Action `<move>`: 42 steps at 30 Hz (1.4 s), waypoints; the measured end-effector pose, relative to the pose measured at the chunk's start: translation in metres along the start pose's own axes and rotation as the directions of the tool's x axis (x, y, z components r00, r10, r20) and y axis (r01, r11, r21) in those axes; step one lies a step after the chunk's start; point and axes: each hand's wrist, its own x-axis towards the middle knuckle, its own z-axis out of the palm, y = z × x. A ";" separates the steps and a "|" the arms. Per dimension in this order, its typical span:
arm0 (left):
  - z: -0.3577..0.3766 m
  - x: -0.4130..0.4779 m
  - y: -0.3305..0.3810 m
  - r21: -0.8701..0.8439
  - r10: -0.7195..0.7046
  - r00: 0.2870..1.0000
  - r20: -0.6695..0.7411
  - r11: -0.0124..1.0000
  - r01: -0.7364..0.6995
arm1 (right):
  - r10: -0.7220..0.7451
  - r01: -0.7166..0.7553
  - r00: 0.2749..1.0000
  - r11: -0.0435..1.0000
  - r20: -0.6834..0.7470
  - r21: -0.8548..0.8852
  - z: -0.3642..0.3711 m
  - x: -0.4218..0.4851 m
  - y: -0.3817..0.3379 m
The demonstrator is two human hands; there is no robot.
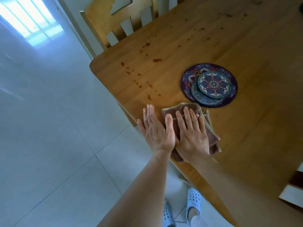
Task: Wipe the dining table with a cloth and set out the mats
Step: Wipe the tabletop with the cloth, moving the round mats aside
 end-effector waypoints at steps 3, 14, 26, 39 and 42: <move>-0.003 0.005 -0.004 -0.020 -0.010 0.987 0.158 1.000 0.013 | 0.078 -0.076 0.996 0.996 -0.046 0.043 -0.001 -0.023 -0.004; -0.036 0.023 -0.020 -0.038 0.180 0.977 0.116 0.984 -0.176 | 0.162 -0.162 0.987 0.987 0.024 0.013 -0.001 0.021 -0.048; -0.050 0.284 -0.077 0.069 0.028 0.999 0.029 0.997 -0.030 | 0.134 -0.134 0.991 0.991 -0.011 0.026 -0.005 0.153 -0.103; -0.040 0.308 -0.077 -0.038 -0.083 0.996 -0.043 0.996 0.082 | -0.111 0.110 0.993 0.994 0.038 0.026 -0.008 0.288 -0.161; -0.041 0.307 -0.075 -0.089 -0.082 0.995 -0.050 0.993 0.078 | -0.166 0.165 0.986 0.985 0.026 0.050 -0.010 0.313 -0.172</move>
